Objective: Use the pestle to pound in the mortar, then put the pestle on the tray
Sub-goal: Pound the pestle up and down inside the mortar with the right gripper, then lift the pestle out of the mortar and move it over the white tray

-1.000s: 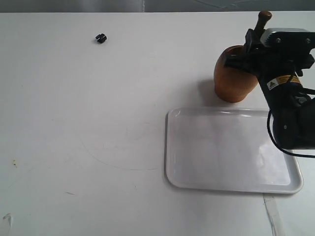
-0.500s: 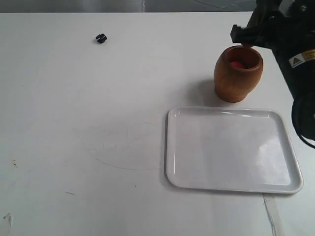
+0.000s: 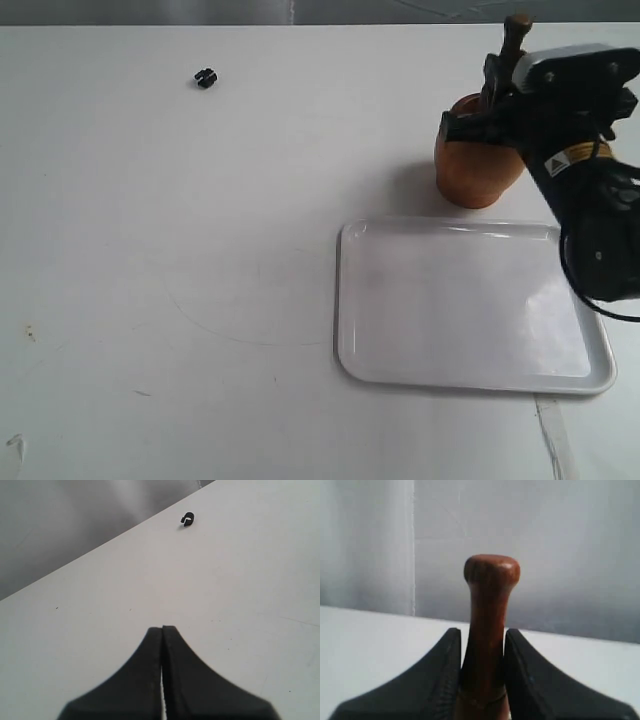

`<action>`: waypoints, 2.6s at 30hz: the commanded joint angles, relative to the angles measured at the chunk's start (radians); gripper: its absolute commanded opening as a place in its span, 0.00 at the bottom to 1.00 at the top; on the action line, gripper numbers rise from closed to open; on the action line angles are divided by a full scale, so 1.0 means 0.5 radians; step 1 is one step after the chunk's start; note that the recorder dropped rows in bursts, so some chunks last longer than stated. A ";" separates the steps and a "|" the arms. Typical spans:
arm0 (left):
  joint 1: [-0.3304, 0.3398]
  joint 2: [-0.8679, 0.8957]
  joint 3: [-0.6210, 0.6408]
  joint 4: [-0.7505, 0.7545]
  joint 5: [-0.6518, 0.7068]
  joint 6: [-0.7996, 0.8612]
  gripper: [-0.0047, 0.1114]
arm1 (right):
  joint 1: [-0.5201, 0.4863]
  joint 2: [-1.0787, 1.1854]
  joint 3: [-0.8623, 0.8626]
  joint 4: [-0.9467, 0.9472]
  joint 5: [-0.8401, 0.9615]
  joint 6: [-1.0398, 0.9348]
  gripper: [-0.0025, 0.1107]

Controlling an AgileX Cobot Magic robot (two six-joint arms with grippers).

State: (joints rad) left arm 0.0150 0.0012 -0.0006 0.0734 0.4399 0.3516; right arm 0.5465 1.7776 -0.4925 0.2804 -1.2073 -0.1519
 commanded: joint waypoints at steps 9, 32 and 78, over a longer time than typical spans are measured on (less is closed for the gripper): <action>-0.016 -0.002 0.001 -0.015 -0.006 -0.016 0.04 | 0.004 -0.535 -0.182 0.048 0.506 -0.229 0.02; -0.016 -0.002 0.001 -0.015 -0.006 -0.016 0.04 | 0.004 -0.520 -0.182 0.011 0.389 -0.246 0.02; -0.016 -0.002 0.001 -0.015 -0.006 -0.016 0.04 | 0.004 -0.527 -0.125 -0.018 0.351 -0.170 0.02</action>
State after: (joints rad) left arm 0.0150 0.0012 -0.0006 0.0734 0.4399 0.3516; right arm 0.5465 1.6774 -0.5573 0.2818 -1.1010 -0.1876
